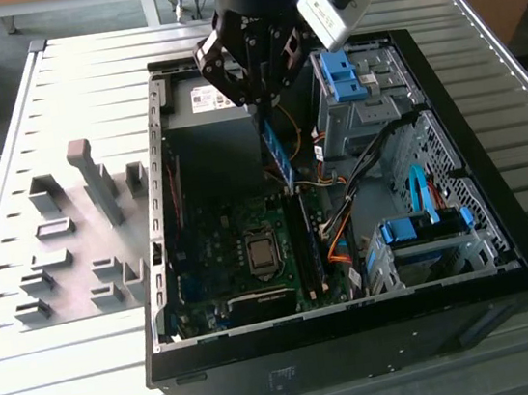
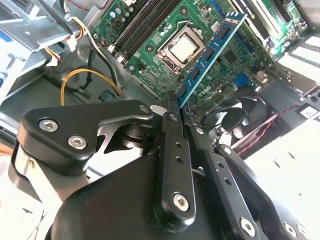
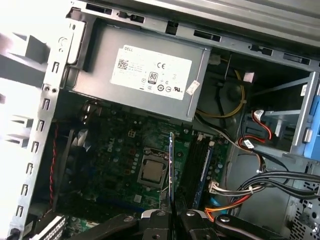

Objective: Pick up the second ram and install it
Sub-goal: 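Insert the second ram into the second slot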

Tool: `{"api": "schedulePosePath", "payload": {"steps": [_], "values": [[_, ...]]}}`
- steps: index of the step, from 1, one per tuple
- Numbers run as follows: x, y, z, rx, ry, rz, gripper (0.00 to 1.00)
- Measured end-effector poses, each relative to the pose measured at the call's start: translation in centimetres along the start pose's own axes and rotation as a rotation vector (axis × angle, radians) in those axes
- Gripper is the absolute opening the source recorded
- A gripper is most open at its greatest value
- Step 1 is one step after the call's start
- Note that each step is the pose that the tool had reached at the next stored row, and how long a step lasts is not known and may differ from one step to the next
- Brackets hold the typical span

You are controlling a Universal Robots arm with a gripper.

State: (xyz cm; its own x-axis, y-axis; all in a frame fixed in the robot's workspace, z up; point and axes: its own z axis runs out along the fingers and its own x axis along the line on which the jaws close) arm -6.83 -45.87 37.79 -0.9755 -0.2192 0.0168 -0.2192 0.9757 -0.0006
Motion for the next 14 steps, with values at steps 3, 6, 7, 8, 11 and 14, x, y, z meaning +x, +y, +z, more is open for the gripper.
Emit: {"api": "schedulePosePath", "payload": {"steps": [3, 6, 7, 8, 11, 14], "values": [[0.00, 0.00, 0.02, -0.0005, 0.0000, 0.027, 0.14], [0.00, 0.00, 0.03, -0.0010, 0.0001, 0.055, 0.14], [0.00, 0.00, 0.04, -0.0011, 0.0000, 0.064, 0.14], [0.00, 0.00, 0.04, -0.0013, 0.0000, 0.073, 0.14], [0.00, 0.00, 0.07, -0.0019, 0.0001, 0.110, 0.14], [0.00, 0.00, 0.09, -0.0024, 0.0000, 0.138, 0.14]]}}
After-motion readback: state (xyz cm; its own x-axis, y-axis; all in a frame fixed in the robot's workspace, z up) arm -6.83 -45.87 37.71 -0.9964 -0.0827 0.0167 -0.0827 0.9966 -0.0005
